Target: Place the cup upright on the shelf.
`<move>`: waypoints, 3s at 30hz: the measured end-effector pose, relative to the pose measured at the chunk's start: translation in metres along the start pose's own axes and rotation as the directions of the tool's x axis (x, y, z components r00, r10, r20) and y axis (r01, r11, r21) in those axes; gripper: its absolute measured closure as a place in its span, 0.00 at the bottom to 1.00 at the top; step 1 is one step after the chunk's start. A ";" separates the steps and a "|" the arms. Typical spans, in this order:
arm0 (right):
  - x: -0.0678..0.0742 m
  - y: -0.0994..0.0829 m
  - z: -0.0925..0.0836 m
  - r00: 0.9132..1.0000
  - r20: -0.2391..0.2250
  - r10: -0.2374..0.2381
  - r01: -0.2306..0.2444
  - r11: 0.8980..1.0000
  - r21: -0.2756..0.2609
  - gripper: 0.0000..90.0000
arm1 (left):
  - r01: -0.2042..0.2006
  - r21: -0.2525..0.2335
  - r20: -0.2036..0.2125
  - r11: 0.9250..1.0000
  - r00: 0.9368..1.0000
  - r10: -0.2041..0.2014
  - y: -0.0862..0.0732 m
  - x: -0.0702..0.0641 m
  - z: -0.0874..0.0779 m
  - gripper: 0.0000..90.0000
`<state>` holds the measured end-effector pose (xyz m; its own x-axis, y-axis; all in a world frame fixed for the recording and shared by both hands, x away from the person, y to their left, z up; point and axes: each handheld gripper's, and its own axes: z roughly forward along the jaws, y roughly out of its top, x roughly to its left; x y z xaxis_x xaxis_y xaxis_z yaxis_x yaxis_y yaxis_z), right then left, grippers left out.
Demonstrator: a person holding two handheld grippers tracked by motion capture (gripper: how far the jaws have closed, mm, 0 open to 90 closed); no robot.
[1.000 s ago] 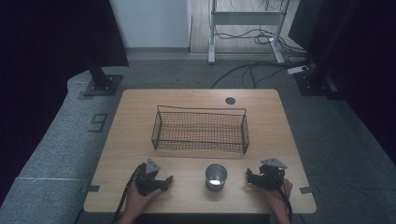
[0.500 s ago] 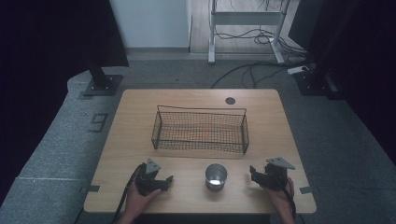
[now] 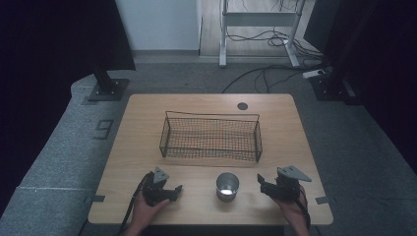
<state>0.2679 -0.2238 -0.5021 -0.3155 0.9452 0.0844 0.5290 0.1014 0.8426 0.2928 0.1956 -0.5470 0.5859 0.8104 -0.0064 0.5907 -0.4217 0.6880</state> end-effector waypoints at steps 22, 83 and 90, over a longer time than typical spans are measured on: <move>0.044 0.019 -0.010 0.988 -0.140 -0.061 0.054 0.997 -0.056 0.20 | 0.000 0.000 0.001 1.000 1.000 0.000 0.000 0.000 0.000 0.18; 0.114 0.007 0.041 0.953 -0.247 -0.178 0.201 0.977 0.072 0.14 | -0.001 0.001 0.001 1.000 1.000 0.001 0.000 0.000 0.000 0.18; 0.112 0.008 0.041 0.944 -0.263 -0.198 0.225 0.971 0.075 0.15 | -0.001 0.000 0.001 1.000 1.000 0.001 0.000 0.000 0.000 0.18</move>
<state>0.2687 -0.1042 -0.5073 -0.6104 0.7904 0.0526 0.5019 0.3344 0.7977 0.2928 0.1955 -0.5471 0.5871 0.8095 -0.0066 0.5904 -0.4226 0.6877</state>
